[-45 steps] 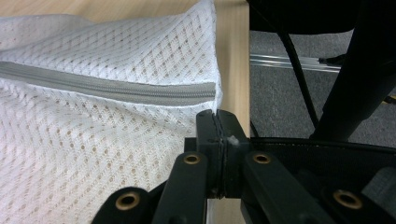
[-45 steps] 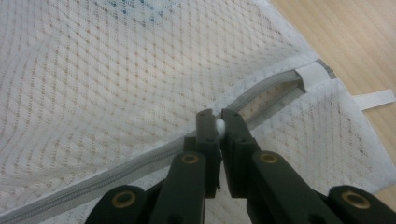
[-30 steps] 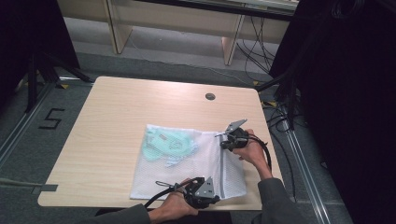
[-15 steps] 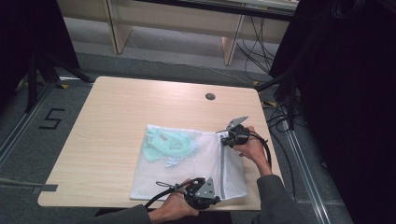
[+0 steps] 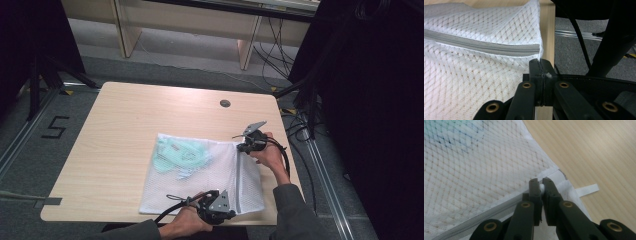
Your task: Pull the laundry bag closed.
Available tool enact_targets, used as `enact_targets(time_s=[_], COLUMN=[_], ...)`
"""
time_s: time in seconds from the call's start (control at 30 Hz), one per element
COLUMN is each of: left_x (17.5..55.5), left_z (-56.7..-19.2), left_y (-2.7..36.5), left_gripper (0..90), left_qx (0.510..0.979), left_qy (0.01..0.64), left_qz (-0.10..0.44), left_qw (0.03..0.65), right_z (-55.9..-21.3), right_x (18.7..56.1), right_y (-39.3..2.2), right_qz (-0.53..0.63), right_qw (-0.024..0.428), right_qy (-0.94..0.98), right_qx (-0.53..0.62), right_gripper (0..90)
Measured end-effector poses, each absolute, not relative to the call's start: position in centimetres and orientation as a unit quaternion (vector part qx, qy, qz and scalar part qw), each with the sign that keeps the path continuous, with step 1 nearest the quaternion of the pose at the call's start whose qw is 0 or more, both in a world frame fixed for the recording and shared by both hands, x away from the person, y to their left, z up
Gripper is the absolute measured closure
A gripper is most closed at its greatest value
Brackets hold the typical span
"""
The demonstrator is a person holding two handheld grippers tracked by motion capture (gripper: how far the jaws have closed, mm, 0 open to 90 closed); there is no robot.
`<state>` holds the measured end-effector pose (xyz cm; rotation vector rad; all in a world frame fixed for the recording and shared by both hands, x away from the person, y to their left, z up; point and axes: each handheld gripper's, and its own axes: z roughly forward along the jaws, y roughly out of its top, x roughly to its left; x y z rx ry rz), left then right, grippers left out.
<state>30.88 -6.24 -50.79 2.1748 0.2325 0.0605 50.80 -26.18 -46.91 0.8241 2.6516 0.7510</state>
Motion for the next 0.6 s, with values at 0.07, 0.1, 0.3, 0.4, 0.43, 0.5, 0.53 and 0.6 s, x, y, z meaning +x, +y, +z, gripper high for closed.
enact_targets(time_s=[0.07, 0.1, 0.3, 0.4, 0.43, 0.5, 0.53, 0.6], left_x=[31.0, 31.0, 31.0, 31.1, 31.1, 31.0, 31.0, 31.2], left_z=[-50.8, -50.8, -50.9, -50.9, -50.8, -50.9, -50.9, -50.8], left_y=[-6.2, -6.2, -6.2, -6.1, -6.1, -6.1, -6.1, -6.0], left_gripper=[89.0, 89.0, 89.1, 89.1, 89.3, 89.4, 89.3, 89.4], left_qx=[0.883, 0.882, 0.881, 0.879, 0.880, 0.880, 0.880, 0.880], left_qy=[0.096, 0.097, 0.100, 0.104, 0.101, 0.103, 0.103, 0.103], left_qz=[0.018, 0.016, 0.014, 0.011, 0.012, 0.012, 0.012, 0.010], left_qw=[0.460, 0.460, 0.462, 0.465, 0.463, 0.464, 0.464, 0.463], right_z=[-47.0, -47.0, -46.8, -46.9, -47.0, -46.9, -46.9, -46.9], right_x=[50.9, 51.0, 51.3, 51.7, 51.8, 51.9, 51.9, 52.0], right_y=[-26.2, -26.3, -26.0, -25.9, -25.9, -25.9, -25.9, -26.0], right_qz=[0.261, 0.262, 0.259, 0.257, 0.253, 0.255, 0.255, 0.259], right_qw=[0.133, 0.140, 0.149, 0.149, 0.154, 0.146, 0.146, 0.151], right_qy=[0.914, 0.913, 0.912, 0.915, 0.915, 0.913, 0.913, 0.912], right_qx=[0.280, 0.279, 0.280, 0.275, 0.275, 0.285, 0.285, 0.280], right_gripper=[86.9, 86.8, 86.8, 86.8, 86.8, 86.8, 86.8, 86.8])
